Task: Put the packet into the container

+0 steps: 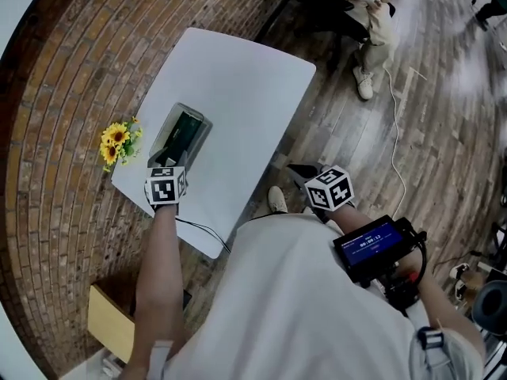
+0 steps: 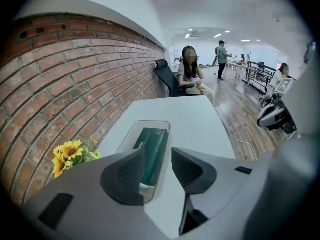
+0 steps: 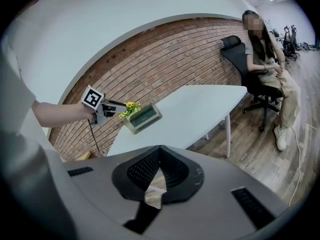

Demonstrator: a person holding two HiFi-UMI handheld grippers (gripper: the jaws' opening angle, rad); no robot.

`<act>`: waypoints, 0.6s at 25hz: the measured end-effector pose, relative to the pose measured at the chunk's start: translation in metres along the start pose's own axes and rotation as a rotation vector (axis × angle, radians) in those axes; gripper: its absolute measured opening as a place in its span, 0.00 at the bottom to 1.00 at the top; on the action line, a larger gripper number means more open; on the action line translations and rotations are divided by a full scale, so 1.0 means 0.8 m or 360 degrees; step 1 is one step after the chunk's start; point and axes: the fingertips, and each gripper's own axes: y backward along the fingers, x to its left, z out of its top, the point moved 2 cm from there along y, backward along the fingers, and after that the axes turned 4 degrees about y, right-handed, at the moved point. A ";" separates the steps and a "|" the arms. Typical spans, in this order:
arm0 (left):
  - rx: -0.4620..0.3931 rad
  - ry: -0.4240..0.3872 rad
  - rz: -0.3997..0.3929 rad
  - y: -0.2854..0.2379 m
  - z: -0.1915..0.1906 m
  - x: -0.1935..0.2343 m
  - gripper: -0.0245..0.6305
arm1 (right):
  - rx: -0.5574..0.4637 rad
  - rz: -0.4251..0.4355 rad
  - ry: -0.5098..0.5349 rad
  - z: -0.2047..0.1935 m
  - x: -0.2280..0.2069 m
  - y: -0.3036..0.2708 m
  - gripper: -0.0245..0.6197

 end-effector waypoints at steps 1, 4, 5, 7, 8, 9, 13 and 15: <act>-0.0020 0.0013 -0.0004 0.007 -0.003 -0.005 0.29 | -0.0002 0.0015 0.0019 0.002 0.002 0.000 0.05; -0.0088 0.0054 -0.0024 0.028 -0.012 -0.025 0.16 | -0.0025 0.0060 0.0076 0.011 0.011 0.002 0.05; -0.0102 0.0067 -0.0035 0.034 -0.016 -0.034 0.09 | -0.0039 0.0080 0.0096 0.015 0.015 0.002 0.05; -0.0118 0.0100 -0.0061 0.045 -0.027 -0.053 0.05 | -0.0066 0.0128 0.0148 0.026 0.022 0.000 0.05; -0.0126 0.0127 -0.0074 0.050 -0.033 -0.062 0.05 | -0.0077 0.0153 0.0179 0.032 0.027 -0.001 0.05; -0.0139 0.0163 -0.0086 0.056 -0.039 -0.070 0.05 | -0.0085 0.0177 0.0213 0.037 0.033 -0.004 0.05; -0.0228 0.0300 -0.0122 0.078 -0.069 -0.105 0.05 | -0.0109 0.0262 0.0333 0.050 0.059 -0.008 0.05; -0.0243 0.0290 -0.0100 0.086 -0.087 -0.120 0.05 | -0.0116 0.0294 0.0396 0.052 0.070 -0.008 0.05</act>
